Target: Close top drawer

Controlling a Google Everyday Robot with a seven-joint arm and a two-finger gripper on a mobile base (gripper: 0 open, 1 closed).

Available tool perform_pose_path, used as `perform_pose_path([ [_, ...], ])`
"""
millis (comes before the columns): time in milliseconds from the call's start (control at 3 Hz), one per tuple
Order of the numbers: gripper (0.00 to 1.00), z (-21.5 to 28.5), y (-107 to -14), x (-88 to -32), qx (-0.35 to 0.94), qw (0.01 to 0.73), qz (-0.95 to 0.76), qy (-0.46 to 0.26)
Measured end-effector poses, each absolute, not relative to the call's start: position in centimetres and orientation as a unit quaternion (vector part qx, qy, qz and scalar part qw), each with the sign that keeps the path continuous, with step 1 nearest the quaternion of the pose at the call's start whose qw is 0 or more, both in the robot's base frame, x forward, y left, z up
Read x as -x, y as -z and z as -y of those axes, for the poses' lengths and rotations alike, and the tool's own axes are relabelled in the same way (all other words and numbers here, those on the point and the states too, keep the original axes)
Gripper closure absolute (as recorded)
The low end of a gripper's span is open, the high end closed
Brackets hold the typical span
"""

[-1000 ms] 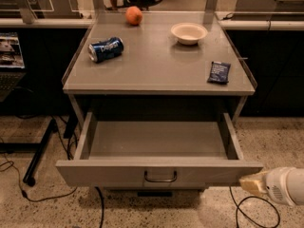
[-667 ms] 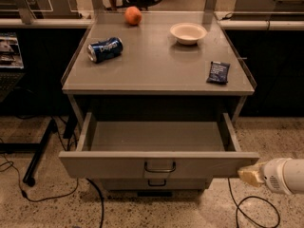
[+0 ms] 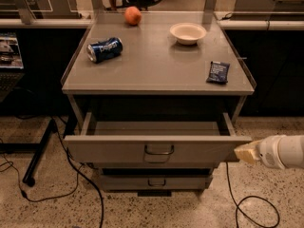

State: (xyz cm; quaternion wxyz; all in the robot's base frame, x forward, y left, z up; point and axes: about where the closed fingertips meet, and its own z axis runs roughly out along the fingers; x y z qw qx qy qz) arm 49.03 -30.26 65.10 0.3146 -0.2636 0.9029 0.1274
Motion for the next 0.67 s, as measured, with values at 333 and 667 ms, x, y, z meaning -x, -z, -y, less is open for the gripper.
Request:
perform_pose_path([
  [333,1.00,29.2,-65.2,-52.1,0.284,0.310,-0.896,-0.144],
  [667,1.00,27.5,-64.4,-54.9,0.300,0.300,-0.887,-0.181],
])
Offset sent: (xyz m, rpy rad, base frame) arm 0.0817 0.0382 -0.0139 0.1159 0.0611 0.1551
